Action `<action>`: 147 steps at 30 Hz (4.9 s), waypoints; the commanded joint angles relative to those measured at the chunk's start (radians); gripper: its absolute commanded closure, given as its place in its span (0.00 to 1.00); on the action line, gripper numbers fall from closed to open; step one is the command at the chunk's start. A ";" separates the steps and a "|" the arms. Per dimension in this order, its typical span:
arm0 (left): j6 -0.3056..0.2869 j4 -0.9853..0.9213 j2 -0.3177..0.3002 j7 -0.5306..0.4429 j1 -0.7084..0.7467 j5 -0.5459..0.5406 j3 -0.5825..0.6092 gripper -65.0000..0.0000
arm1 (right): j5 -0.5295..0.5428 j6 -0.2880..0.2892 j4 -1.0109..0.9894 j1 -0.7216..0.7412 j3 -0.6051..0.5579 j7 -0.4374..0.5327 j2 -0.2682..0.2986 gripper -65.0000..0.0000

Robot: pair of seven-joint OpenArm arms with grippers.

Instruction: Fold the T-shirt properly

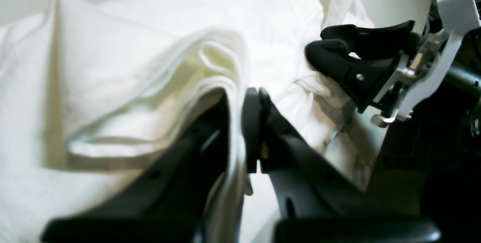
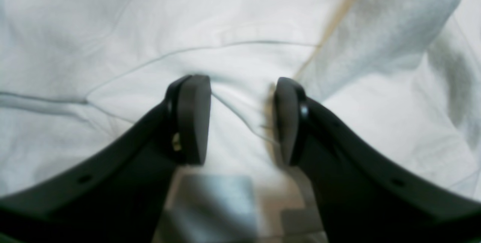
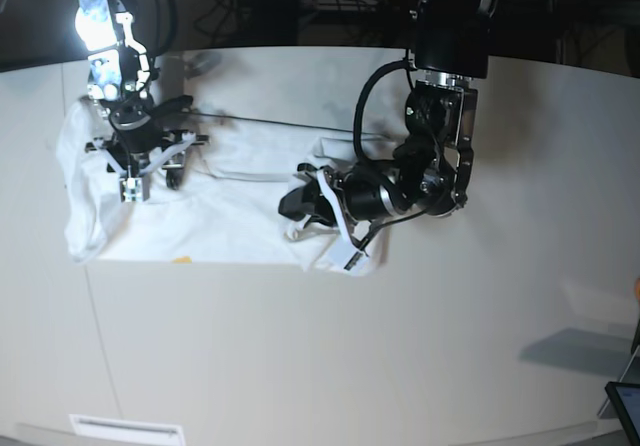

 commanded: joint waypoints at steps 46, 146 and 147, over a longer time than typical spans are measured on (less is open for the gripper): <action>-0.047 0.165 -0.012 -0.074 -0.092 0.084 0.087 0.93 | 0.001 -0.003 0.003 -0.001 -0.003 -0.018 0.005 0.58; -0.013 0.073 -0.140 -0.264 0.174 0.624 0.000 1.00 | 0.653 0.553 -0.213 0.163 0.568 -0.651 -0.004 0.49; -0.013 0.073 -0.138 -0.264 0.172 0.624 0.000 1.00 | 0.654 0.553 -0.213 0.165 0.554 -0.650 -0.004 0.49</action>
